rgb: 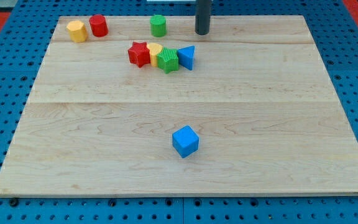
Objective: Move your arm towards the red circle
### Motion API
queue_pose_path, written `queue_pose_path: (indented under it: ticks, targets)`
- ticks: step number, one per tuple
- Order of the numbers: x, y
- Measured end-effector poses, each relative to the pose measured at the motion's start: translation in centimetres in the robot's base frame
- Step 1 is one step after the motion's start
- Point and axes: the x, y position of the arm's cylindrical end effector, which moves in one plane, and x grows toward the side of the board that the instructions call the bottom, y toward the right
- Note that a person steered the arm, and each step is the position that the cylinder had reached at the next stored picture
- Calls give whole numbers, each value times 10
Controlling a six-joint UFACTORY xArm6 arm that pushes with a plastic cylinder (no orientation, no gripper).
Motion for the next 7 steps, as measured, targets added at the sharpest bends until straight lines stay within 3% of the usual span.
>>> queue_pose_path:
  ticks: [1, 2, 3, 5, 6, 7]
  targets:
    - [38, 79]
    - [109, 126]
    - [165, 85]
    - [187, -98]
    - [168, -193]
    - [133, -245]
